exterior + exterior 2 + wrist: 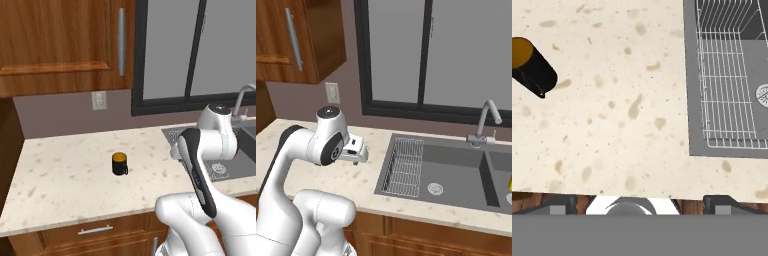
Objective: Place the mug in the left basin and the cup in the right basin of the sink.
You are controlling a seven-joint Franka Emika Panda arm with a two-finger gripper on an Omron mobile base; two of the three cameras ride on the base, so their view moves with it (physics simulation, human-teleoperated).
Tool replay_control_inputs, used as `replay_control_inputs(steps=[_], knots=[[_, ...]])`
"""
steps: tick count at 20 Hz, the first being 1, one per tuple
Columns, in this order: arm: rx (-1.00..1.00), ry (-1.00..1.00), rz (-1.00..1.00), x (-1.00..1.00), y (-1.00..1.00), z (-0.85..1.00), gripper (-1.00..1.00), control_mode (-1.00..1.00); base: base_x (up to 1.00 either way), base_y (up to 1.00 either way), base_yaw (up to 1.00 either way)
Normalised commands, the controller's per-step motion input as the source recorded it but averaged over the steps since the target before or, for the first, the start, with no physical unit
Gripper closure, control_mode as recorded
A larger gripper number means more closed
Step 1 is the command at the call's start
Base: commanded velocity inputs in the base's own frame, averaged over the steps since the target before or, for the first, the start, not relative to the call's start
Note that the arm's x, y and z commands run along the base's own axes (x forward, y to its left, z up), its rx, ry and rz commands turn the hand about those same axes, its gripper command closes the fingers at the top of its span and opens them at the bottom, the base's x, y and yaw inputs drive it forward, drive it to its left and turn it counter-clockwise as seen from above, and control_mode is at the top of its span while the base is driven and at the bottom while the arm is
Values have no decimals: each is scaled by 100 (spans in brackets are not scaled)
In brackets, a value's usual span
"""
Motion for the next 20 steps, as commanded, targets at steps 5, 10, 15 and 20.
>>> replay_control_inputs(steps=[5, 10, 15, 20], knots=[[0, 0, 0, 0, 0, 0, -100, 100, 38, 26, 0], [0, 0, 0, 0, 0, 0, -100, 100, 7, 2, 0], [0, 0, 0, 0, 0, 0, -100, -100, 0, 0, 0], [0, 0, 0, 0, 10, 0, -100, -100, 0, 0, 0]])
